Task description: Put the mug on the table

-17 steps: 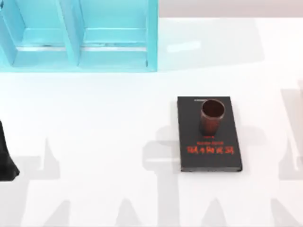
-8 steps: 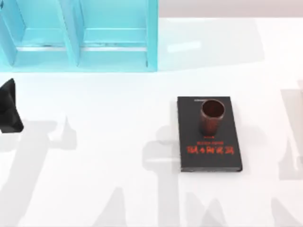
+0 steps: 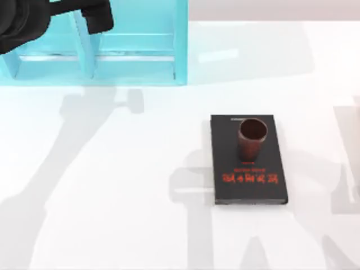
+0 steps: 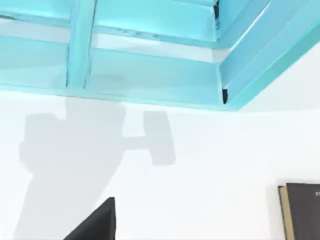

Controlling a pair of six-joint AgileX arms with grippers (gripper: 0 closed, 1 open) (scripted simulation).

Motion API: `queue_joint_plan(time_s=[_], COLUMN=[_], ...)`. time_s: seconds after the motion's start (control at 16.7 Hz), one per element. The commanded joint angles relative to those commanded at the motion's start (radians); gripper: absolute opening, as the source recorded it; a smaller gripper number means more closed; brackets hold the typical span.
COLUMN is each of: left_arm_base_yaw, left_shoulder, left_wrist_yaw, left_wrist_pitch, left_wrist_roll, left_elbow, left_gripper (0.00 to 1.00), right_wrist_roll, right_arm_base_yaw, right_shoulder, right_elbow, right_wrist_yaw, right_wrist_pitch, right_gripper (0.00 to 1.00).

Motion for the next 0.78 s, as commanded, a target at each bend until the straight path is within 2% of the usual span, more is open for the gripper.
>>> queue_joint_plan(time_s=[0.42,0.78], left_arm_base_yaw=[-0.227,-0.386], left_shoulder=[0.637,1.0], left_wrist_yaw=[-0.035,-0.073], left_wrist_pitch=[-0.432,-0.731], left_wrist_roll=[-0.202,-0.324], left_elbow=[0.716,1.186], left_gripper=[1.0,1.0], right_wrist_roll=[0.0,0.0], right_arm_base_yaw=[0.0,0.0], right_shoulder=[0.0,0.0], right_elbow=[0.0,0.0], right_wrist_yaw=[0.0,0.0], right_wrist_pitch=[0.0,0.0], right_gripper=[1.0,1.0])
